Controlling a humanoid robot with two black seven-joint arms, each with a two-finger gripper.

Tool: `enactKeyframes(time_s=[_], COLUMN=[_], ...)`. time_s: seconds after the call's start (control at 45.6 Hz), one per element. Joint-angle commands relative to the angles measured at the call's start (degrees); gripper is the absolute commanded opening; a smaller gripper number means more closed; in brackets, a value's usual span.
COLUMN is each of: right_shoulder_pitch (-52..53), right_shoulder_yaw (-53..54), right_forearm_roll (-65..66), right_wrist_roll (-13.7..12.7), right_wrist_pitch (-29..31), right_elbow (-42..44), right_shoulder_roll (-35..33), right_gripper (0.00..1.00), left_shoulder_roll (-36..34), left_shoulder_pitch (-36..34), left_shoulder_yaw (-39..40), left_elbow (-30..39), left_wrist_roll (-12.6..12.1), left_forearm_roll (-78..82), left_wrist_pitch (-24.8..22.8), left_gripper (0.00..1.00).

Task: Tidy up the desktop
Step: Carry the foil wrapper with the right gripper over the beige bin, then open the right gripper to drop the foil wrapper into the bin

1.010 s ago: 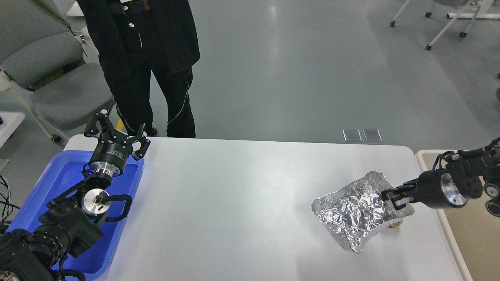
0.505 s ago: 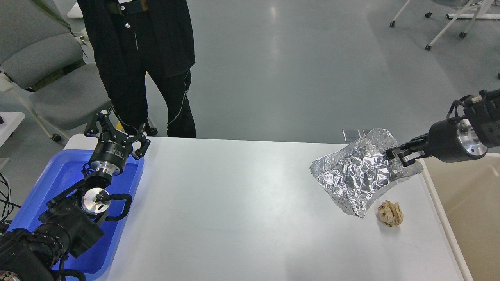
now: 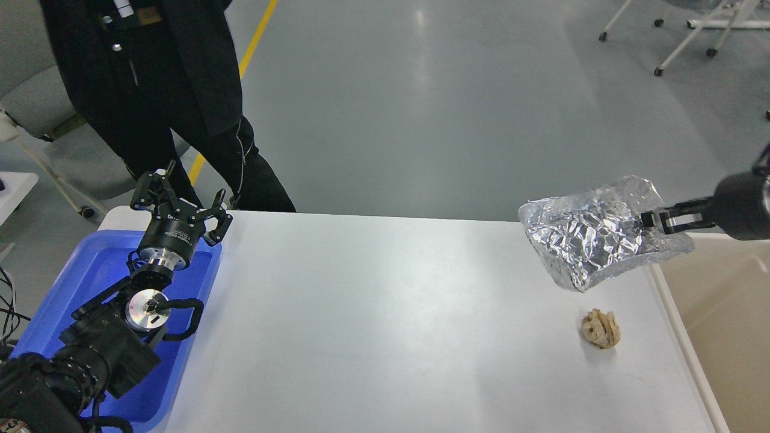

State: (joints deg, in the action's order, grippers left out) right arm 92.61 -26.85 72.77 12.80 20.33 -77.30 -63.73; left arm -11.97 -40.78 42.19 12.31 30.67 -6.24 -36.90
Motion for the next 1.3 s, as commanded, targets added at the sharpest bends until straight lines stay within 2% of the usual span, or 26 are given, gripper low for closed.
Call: enactKeyframes(time_s=[0.0, 0.132, 0.263, 0.724, 0.966, 1.207, 1.273], right_shoulder_pitch=[-9.81, -15.44, -22.64, -47.87, -56.48, -59.13, -59.39], right_shoulder_yaw=[5.92, 6.28, 6.37, 7.33, 8.74, 17.0, 18.49], right_forearm_roll=[-7.98, -17.39, -26.35, -68.8, -76.2, -76.11, -76.11], right_wrist_roll=[-0.15, -0.06, 0.03, -0.76, -1.29, -6.56, -7.09], right_wrist_pitch=[-4.07, -6.09, -8.2, -9.25, -9.52, -11.18, -12.68], right_elbow=[7.24, 12.51, 21.29, 56.01, 69.29, 76.24, 76.24], right_shoulder_roll=[-5.08, -7.72, -6.94, 11.78, 21.98, 29.71, 30.86], right_gripper=[0.0, 0.0, 0.0, 0.0, 0.0, 0.0, 0.0], left_shoulder_roll=[-0.07, 0.01, 0.01, 0.01, 0.01, 0.01, 0.01], left_shoulder_pitch=[0.0, 0.0, 0.0, 0.0, 0.0, 0.0, 0.0], left_shoulder_yaw=[0.0, 0.0, 0.0, 0.0, 0.0, 0.0, 0.0], left_elbow=[0.0, 0.0, 0.0, 0.0, 0.0, 0.0, 0.0], left_wrist_roll=[0.0, 0.0, 0.0, 0.0, 0.0, 0.0, 0.0], left_forearm_roll=[0.0, 0.0, 0.0, 0.0, 0.0, 0.0, 0.0], left_wrist_pitch=[-0.01, -0.01, -0.01, -0.01, -0.01, -0.01, -0.01], left_gripper=[1.0, 1.0, 1.0, 1.0, 1.0, 1.0, 1.0])
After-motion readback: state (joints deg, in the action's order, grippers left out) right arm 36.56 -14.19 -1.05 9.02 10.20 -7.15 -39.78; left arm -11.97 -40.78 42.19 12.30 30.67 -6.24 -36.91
